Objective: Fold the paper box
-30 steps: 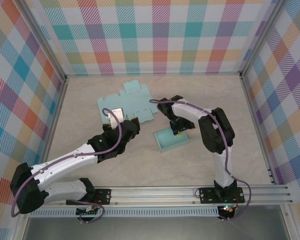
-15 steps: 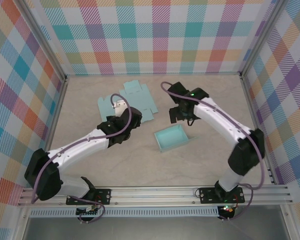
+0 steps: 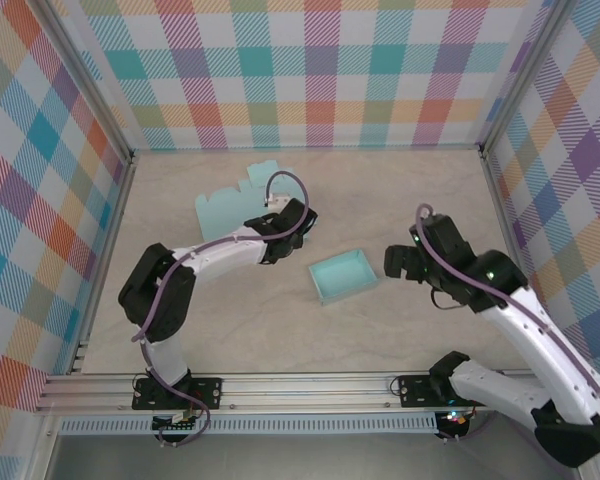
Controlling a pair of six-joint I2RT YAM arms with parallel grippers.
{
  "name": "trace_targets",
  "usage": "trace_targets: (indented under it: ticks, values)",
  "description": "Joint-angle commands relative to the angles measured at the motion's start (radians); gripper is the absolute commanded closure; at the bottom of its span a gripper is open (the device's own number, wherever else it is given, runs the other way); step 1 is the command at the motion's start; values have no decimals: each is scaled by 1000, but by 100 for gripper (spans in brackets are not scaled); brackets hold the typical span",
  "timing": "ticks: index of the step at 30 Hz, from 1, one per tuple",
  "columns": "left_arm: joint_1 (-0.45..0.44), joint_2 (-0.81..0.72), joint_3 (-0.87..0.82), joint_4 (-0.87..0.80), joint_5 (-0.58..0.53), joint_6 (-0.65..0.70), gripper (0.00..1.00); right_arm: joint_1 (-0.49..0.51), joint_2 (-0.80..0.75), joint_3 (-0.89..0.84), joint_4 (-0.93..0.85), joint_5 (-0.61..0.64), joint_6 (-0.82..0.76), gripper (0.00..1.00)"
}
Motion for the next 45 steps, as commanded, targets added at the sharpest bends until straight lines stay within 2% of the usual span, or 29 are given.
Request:
trace_targets:
  ticks: [1,4,7,12,17,21,27,35,41,45]
  values:
    - [4,39,42,-41,32,19,21,-1,-63,-88,-37,-83,107,0]
    - [4,67,43,-43,49,19,23,-2,-91,-164,-84,-122,181,3]
    - [4,92,38,-38,64,18,26,-2,-129,-271,-44,-209,243,13]
    - [-6,120,21,-29,91,5,29,-2,-166,-467,177,-348,319,22]
    - [-29,134,13,-42,75,1,29,-3,-66,-574,401,-412,351,23]
    - [-35,149,-4,-40,83,-19,29,-4,81,-567,475,-418,340,19]
    - [-52,166,-17,-17,109,-32,30,-4,268,-507,506,-401,313,19]
    - [-100,165,-29,-16,122,-39,30,-59,270,-485,530,-313,272,24]
    - [-137,137,-68,-6,177,-73,31,-136,281,-488,614,-322,213,25]
    - [-176,92,-119,34,232,-103,31,-210,344,-470,693,-366,149,26]
